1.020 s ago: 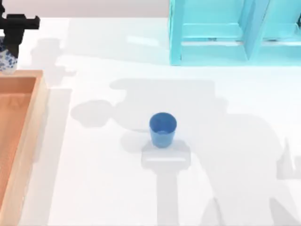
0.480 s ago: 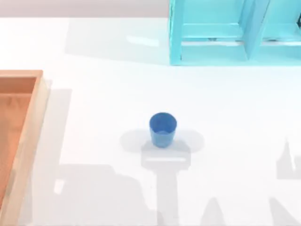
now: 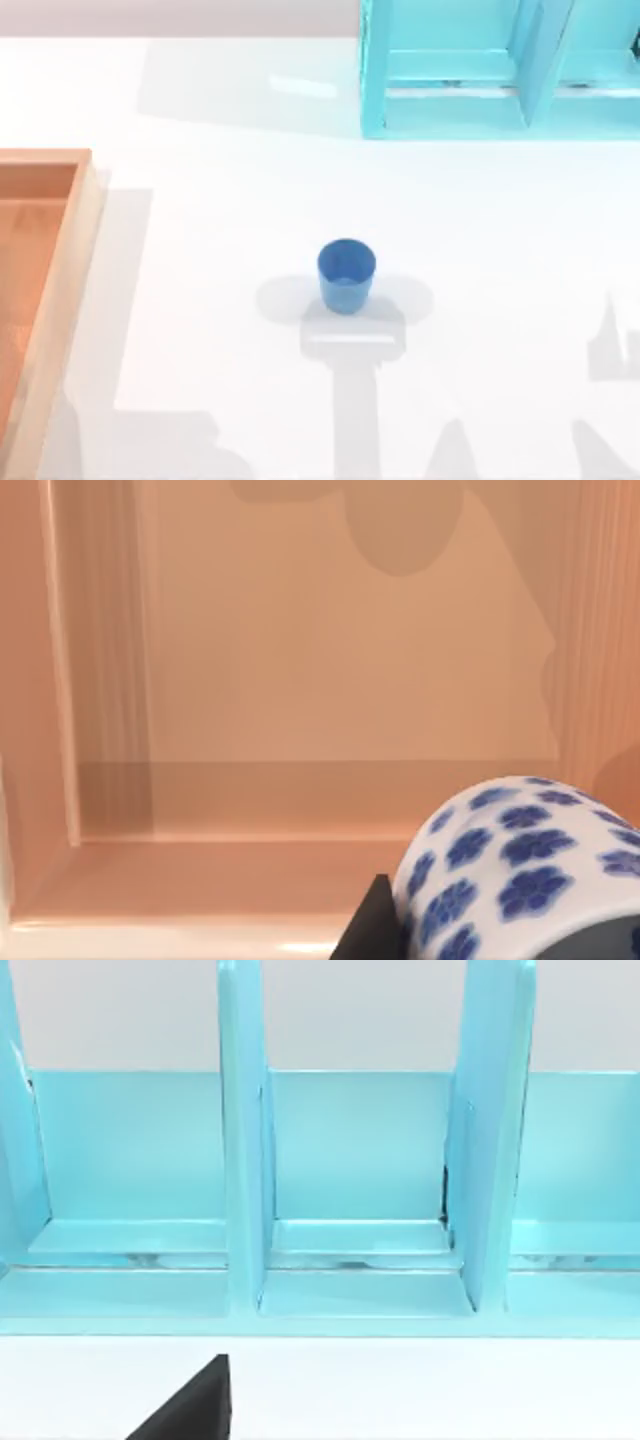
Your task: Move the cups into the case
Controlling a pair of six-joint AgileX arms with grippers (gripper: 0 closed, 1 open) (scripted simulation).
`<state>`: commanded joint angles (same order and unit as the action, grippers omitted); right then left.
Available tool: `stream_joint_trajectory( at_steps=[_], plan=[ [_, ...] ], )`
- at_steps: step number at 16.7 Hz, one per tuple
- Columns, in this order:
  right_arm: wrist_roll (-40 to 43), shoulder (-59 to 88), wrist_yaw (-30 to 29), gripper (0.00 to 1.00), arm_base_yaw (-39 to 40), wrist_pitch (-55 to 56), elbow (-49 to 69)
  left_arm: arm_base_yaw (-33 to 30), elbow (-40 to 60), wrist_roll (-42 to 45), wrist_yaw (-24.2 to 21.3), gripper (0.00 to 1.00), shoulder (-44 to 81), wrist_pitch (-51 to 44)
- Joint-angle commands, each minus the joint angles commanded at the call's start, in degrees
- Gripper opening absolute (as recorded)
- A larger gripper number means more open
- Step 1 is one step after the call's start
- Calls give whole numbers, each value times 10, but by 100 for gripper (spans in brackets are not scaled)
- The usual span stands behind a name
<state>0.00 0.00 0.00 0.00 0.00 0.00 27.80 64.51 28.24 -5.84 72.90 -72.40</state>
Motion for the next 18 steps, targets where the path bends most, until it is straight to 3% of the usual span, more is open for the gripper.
stream_joint_trajectory(
  at_steps=[18],
  plan=[
    [0, 0, 0, 100, 0, 0, 0, -8, -131, -7, 1, 0, 22, 154]
  ],
)
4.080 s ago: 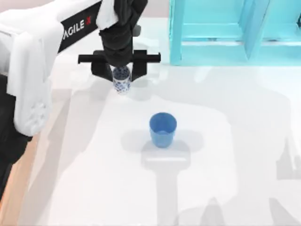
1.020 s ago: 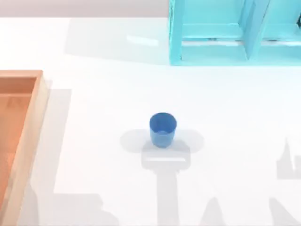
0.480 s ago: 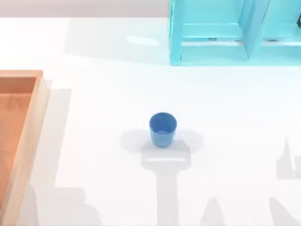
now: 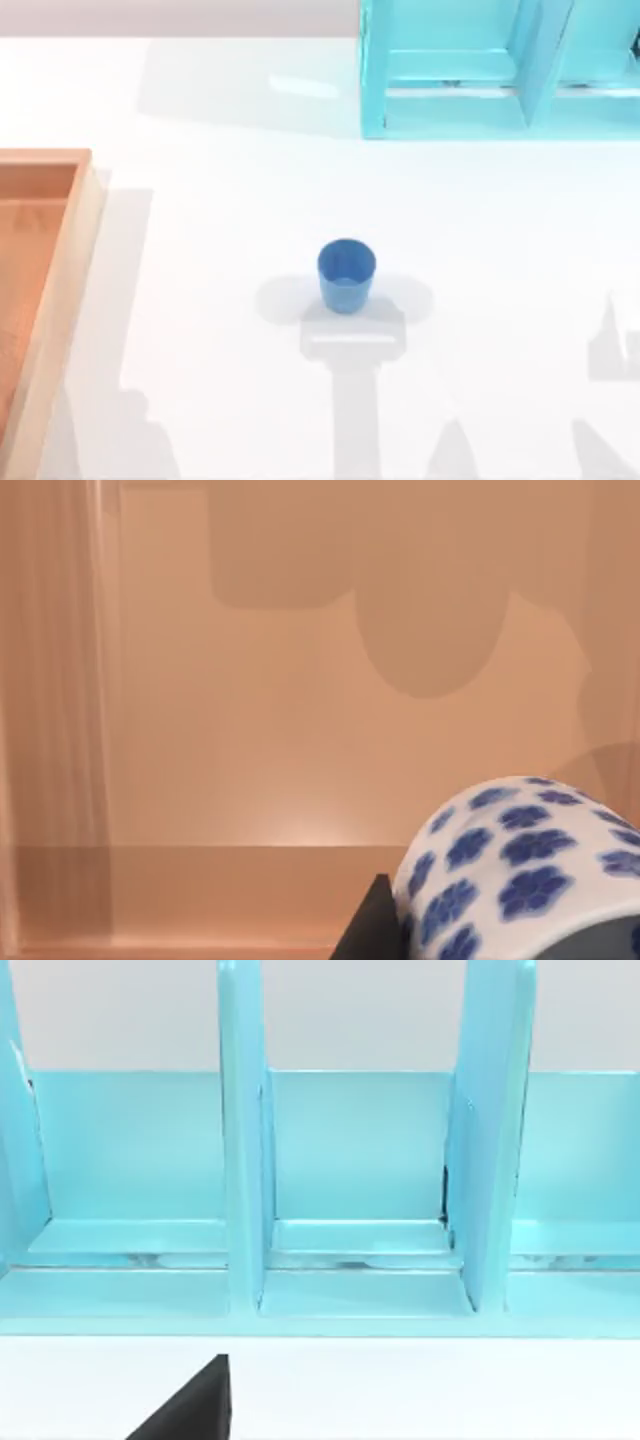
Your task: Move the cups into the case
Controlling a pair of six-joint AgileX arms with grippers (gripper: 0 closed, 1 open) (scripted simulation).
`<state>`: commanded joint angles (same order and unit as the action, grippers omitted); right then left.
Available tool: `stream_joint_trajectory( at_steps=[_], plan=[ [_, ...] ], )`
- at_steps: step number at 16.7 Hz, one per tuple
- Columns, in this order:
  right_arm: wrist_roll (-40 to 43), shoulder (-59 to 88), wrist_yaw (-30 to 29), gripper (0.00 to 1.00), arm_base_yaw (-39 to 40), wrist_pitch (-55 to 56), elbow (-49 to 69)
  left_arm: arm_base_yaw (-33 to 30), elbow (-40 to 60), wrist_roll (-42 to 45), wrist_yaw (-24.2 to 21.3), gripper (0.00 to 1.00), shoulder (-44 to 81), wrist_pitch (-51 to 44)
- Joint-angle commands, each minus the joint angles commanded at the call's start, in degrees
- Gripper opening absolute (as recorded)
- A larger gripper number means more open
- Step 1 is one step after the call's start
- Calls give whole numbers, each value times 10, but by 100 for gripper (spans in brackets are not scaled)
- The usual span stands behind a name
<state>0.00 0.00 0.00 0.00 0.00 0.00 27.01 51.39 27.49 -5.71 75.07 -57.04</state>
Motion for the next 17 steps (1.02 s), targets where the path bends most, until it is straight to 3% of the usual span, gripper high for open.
stream_joint_trajectory(
  at_steps=[3, 16, 17],
  plan=[
    [0, 0, 0, 100, 0, 0, 0, 0, 0, 0, 0, 0, 0, 0],
    [0, 0, 0, 100, 0, 0, 0, 0, 0, 0, 0, 98, 0, 0],
    [0, 0, 0, 100, 0, 0, 0, 0, 0, 0, 0, 100, 0, 0]
  ],
)
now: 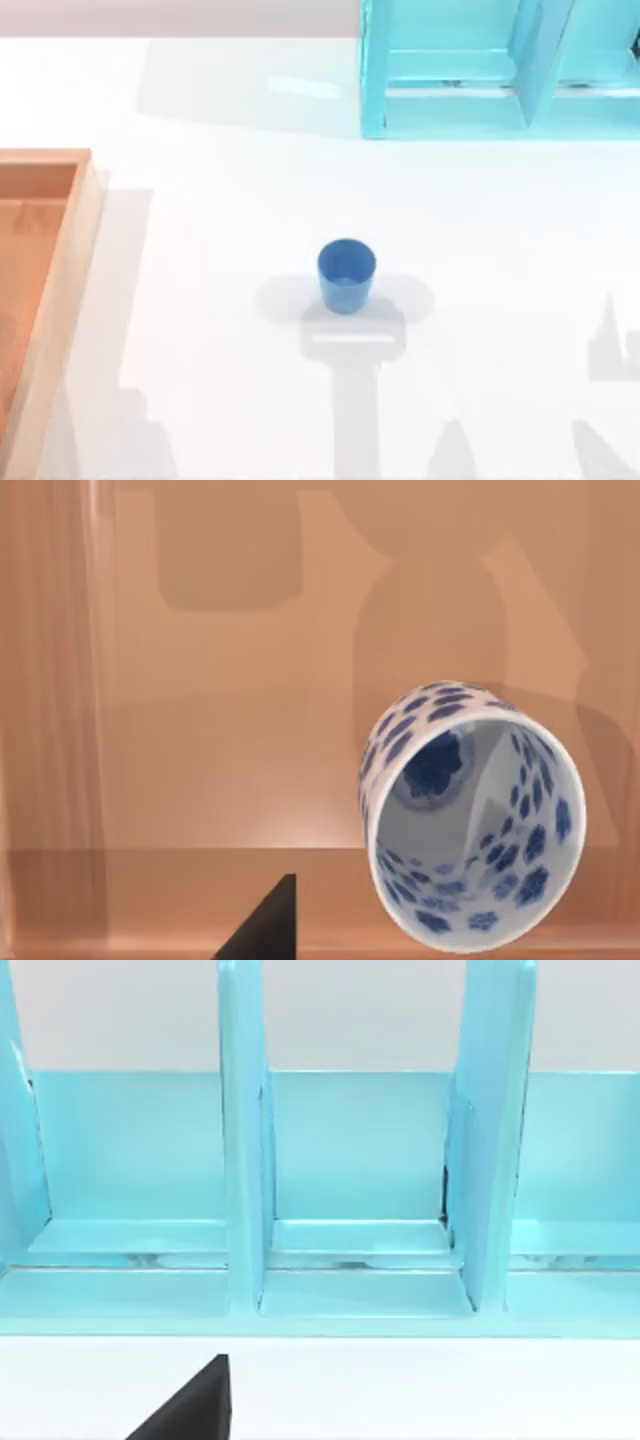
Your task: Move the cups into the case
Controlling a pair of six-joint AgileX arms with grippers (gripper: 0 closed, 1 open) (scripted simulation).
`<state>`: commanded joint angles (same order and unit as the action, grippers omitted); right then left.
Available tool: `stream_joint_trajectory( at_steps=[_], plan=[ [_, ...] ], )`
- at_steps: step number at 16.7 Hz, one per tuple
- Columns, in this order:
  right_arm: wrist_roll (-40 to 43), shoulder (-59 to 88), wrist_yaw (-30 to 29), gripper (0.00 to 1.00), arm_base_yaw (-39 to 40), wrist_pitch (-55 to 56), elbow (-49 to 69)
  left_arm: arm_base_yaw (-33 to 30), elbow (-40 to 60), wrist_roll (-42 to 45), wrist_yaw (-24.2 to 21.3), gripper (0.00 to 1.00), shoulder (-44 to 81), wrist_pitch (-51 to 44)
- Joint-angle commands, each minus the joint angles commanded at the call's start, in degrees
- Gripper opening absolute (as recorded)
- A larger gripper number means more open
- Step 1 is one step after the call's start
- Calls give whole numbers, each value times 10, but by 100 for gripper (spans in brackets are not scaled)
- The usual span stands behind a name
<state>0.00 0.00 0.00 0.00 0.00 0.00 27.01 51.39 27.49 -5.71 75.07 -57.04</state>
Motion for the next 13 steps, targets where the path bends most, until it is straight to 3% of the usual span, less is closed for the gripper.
stream_joint_trajectory(
  at_steps=[9, 13],
  plan=[
    [0, 0, 0, 100, 0, 0, 0, 0, 2, 0, 0, 100, 0, -2],
    [0, 0, 0, 100, 0, 0, 0, 0, 69, 2, -1, 100, 6, -68]
  ],
)
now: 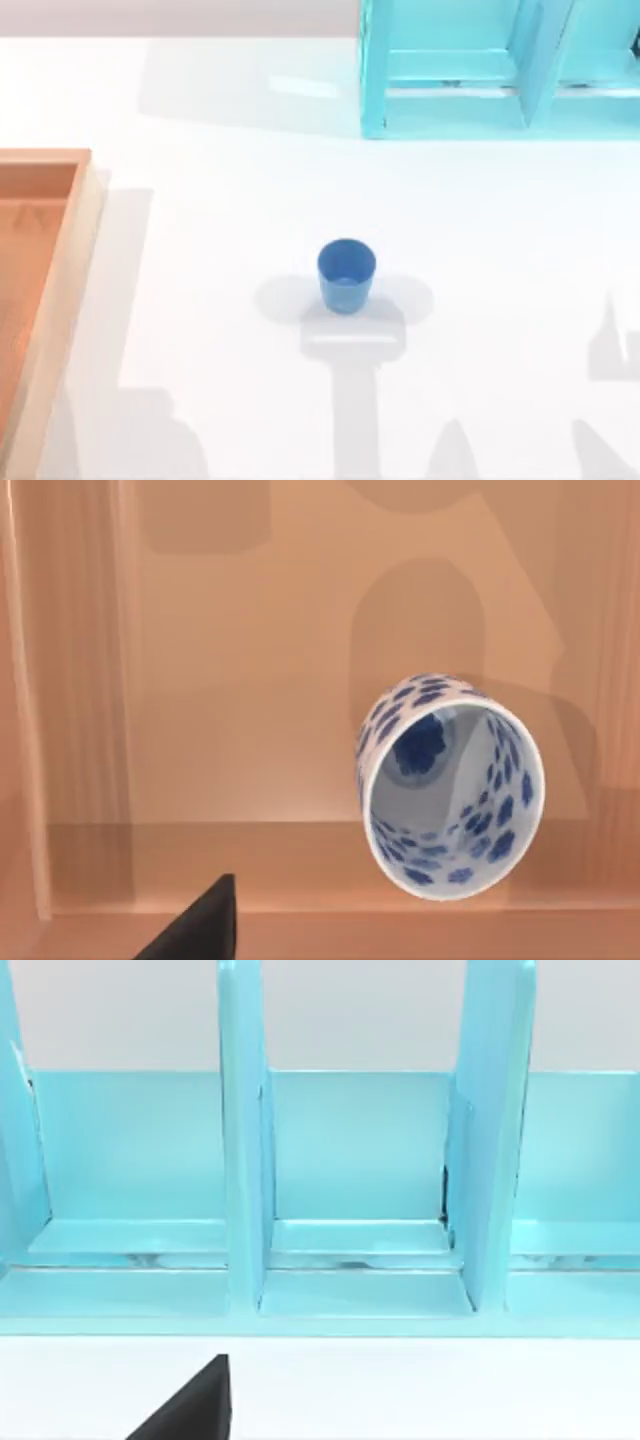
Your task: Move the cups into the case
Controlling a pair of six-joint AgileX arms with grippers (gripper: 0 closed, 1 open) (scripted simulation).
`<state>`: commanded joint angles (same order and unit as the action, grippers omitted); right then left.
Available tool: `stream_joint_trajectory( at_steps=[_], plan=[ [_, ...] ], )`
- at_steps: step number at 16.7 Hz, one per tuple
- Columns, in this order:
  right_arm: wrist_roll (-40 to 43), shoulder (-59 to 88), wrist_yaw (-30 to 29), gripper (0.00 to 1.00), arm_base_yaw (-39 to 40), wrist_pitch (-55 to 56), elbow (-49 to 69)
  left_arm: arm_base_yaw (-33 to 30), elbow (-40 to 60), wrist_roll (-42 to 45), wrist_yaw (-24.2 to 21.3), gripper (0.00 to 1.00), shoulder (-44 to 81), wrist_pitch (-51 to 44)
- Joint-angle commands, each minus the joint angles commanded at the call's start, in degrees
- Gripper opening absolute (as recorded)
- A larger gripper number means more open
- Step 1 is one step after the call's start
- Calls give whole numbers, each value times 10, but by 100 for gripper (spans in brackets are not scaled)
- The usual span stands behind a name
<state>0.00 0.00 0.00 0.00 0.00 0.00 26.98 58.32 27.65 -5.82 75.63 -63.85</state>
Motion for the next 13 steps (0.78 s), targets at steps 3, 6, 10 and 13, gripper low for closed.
stream_joint_trajectory(
  at_steps=[3, 6, 10, 13],
  plan=[
    [0, 0, 0, 100, 0, 0, 0, -1, 93, -2, 1, 100, 2, -90],
    [0, 0, 0, 100, 0, 0, 0, -3, 153, -5, 2, 100, 1, -149],
    [0, 0, 0, 100, 0, 0, 0, -4, 163, -6, 2, 100, -1, -158],
    [0, 0, 0, 100, 0, 0, 0, -7, 166, -11, 2, 100, 4, -157]
  ],
)
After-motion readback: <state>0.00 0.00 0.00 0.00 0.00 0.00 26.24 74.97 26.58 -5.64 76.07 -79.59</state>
